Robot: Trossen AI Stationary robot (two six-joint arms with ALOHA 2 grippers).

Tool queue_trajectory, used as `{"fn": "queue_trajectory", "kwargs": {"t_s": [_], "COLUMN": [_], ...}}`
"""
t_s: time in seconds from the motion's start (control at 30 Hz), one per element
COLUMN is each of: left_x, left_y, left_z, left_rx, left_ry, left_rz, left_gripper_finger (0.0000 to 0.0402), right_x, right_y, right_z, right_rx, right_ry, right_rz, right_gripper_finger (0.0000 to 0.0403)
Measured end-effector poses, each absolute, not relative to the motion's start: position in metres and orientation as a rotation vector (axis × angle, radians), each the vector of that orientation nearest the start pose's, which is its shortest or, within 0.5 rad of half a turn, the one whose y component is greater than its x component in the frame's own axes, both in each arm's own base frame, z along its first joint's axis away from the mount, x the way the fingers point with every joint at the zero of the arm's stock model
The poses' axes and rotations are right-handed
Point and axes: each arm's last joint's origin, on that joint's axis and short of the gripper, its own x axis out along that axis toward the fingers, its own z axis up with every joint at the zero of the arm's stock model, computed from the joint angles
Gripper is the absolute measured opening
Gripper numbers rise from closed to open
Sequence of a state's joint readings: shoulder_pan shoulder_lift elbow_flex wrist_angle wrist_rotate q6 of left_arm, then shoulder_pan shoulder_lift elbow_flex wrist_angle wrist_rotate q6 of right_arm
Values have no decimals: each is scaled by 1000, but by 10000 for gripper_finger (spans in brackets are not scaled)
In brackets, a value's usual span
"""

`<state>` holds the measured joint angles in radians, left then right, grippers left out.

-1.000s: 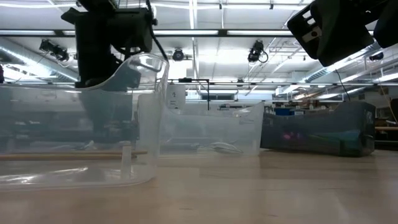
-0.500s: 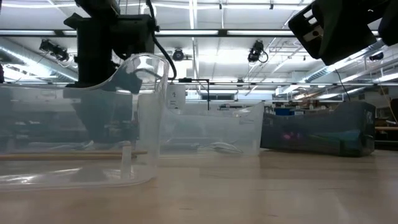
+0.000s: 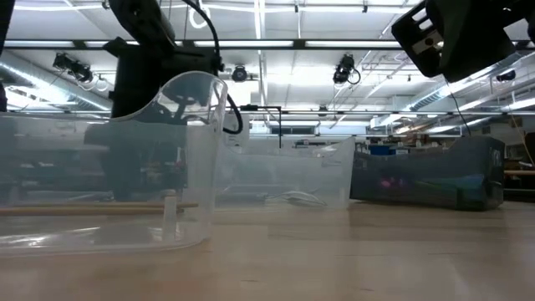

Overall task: Sort silverware by color (type)
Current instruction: Put the violet spoon into the top transparent bin

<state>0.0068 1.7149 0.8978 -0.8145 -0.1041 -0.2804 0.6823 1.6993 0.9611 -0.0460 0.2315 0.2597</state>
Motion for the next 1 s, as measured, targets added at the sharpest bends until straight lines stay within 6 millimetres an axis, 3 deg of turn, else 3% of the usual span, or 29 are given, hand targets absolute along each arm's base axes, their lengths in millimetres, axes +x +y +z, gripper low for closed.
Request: {"fn": "queue_trajectory", "kwargs": {"t_s": [0.3,0.63,1.0], "left_x": [263,267,289], "left_y": [6,0,4], "left_z": [130,135,172], "left_rx": [-135,-79,-33], "left_ry": [1619,1626,1595], "left_rz": [242,262,277], "left_gripper_finger": [15,13,1], "right_x": [271,271,271], "right_y": [211,211,211], "right_z": [177,177,177], "right_rx": [-100,-100,-97], "right_ry": [755,754,754], "right_rz": [328,321,316], "right_gripper_finger": [174,174,174]}}
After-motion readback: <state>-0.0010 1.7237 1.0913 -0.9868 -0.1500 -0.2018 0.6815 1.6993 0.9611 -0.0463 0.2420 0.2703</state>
